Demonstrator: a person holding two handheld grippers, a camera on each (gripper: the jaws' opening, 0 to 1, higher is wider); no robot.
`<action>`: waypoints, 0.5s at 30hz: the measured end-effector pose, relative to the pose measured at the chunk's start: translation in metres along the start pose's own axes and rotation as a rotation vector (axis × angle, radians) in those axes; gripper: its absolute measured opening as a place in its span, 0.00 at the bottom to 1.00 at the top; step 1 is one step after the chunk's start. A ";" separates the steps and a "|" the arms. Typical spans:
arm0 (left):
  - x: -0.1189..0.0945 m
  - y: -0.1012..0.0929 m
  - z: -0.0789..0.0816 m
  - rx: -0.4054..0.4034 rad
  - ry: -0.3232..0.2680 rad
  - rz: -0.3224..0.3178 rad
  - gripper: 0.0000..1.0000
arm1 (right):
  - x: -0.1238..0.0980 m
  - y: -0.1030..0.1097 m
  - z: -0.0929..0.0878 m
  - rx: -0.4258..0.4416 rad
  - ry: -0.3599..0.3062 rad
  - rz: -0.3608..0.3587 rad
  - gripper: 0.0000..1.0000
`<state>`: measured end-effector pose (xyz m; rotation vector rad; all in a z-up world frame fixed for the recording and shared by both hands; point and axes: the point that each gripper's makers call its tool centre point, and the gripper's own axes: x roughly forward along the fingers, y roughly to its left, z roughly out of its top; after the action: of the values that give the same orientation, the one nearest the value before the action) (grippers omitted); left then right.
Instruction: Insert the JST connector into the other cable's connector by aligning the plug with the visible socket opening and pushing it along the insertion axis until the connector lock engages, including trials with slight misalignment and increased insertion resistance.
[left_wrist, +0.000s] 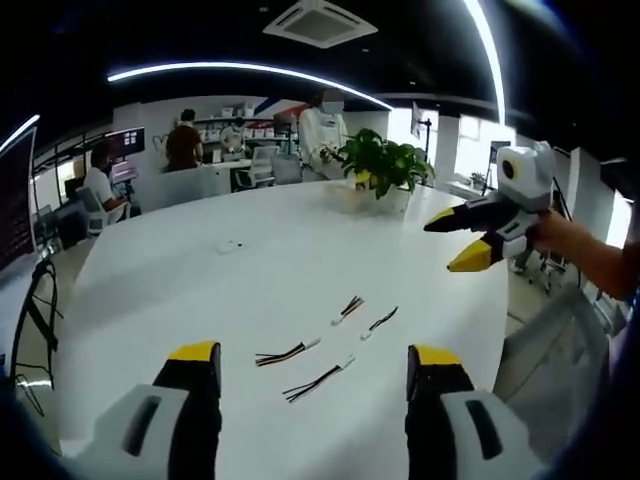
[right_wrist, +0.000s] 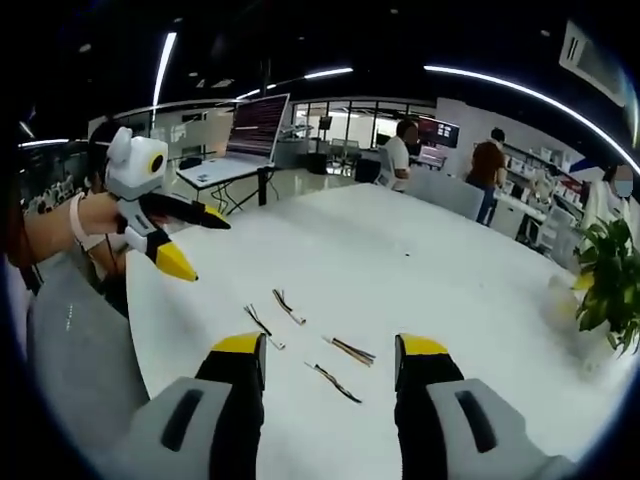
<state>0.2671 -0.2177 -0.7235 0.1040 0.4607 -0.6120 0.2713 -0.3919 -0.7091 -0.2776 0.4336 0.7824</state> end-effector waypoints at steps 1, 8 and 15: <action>0.000 0.000 0.000 0.001 0.000 0.002 0.74 | 0.001 0.000 -0.001 0.004 0.002 0.004 0.49; 0.004 0.003 0.000 0.017 0.002 0.003 0.73 | 0.006 -0.001 0.000 -0.010 0.003 0.016 0.48; 0.009 0.003 0.002 0.023 -0.001 -0.015 0.70 | 0.011 -0.003 0.002 0.004 -0.006 0.032 0.48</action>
<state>0.2757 -0.2203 -0.7262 0.1224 0.4538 -0.6322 0.2810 -0.3866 -0.7120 -0.2652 0.4346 0.8134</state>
